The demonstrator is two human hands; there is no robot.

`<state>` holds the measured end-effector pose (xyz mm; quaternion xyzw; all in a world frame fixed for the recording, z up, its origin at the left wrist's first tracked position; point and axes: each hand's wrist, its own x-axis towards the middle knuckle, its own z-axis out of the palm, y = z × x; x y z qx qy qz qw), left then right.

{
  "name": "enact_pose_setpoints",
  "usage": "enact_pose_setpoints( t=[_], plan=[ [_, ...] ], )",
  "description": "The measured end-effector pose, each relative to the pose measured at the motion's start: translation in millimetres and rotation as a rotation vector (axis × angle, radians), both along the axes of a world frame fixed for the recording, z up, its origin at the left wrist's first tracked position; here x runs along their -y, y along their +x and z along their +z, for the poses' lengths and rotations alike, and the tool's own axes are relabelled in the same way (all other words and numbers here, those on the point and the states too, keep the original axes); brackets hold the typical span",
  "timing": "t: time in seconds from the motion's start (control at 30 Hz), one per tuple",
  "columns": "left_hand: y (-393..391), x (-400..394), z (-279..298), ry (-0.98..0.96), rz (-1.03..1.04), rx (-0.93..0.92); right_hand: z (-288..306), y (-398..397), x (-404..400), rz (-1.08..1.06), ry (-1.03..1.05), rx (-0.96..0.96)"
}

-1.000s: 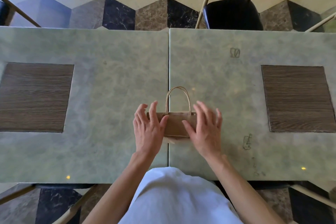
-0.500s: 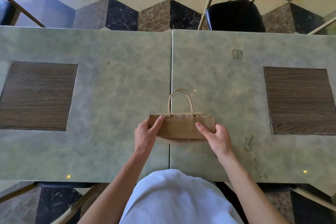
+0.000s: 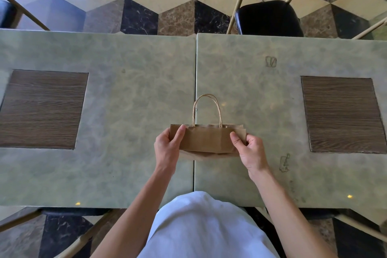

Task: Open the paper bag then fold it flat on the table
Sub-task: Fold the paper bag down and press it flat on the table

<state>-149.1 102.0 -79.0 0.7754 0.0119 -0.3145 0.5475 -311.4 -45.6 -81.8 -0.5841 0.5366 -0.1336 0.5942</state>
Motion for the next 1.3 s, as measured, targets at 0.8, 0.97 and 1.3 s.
enact_pose_setpoints(
  t=[0.8,0.97,1.3],
  plan=[
    [7,9,11,0.748,-1.154,1.108,15,24,-17,1.12,-0.935,-0.582],
    [8,21,8,0.697,-1.072,1.119,9,30,-17,1.083,-0.992,-0.573],
    [18,19,2,0.572,-1.269,1.149,3,31,-9,1.183,-1.018,-0.609]
  ],
)
